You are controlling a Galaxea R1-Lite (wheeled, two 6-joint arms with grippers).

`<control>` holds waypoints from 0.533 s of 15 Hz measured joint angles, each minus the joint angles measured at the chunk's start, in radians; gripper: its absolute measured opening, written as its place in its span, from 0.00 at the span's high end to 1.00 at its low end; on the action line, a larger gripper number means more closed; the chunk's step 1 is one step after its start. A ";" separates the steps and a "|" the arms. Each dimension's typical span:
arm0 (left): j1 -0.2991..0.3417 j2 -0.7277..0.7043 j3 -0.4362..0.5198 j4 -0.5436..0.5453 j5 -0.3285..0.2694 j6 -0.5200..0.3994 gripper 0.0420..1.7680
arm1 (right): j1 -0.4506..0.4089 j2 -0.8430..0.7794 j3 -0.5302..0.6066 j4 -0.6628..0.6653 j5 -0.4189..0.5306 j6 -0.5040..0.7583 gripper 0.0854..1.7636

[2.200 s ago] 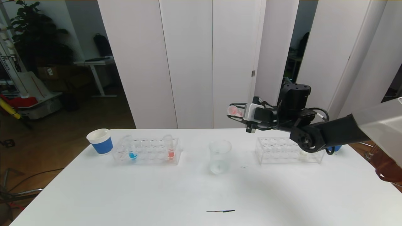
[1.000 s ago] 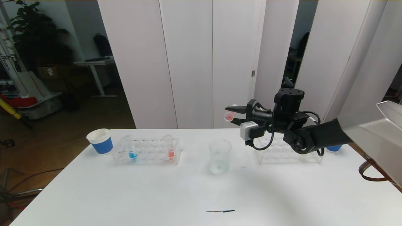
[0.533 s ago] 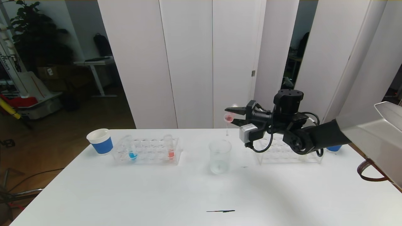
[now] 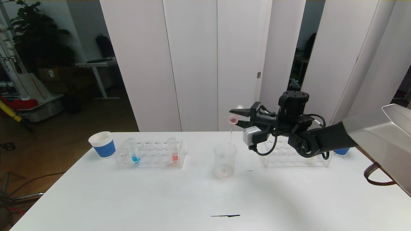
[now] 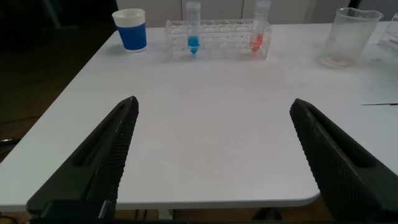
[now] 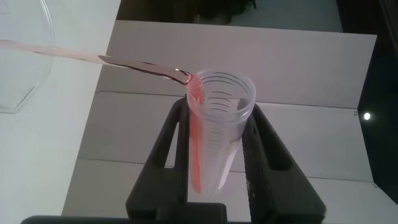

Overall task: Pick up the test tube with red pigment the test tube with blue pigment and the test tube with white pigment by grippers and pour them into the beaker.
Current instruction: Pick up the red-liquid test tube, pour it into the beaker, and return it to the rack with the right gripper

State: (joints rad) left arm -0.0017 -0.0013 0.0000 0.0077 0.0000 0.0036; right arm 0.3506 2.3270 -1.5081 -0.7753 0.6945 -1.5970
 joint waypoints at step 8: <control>0.000 0.000 0.000 0.000 0.000 0.000 0.01 | 0.009 0.004 -0.009 -0.004 -0.025 -0.085 0.70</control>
State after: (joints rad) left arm -0.0017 -0.0013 0.0000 0.0077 0.0000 0.0038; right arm 0.3594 2.3309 -1.5168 -0.7794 0.6691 -1.6823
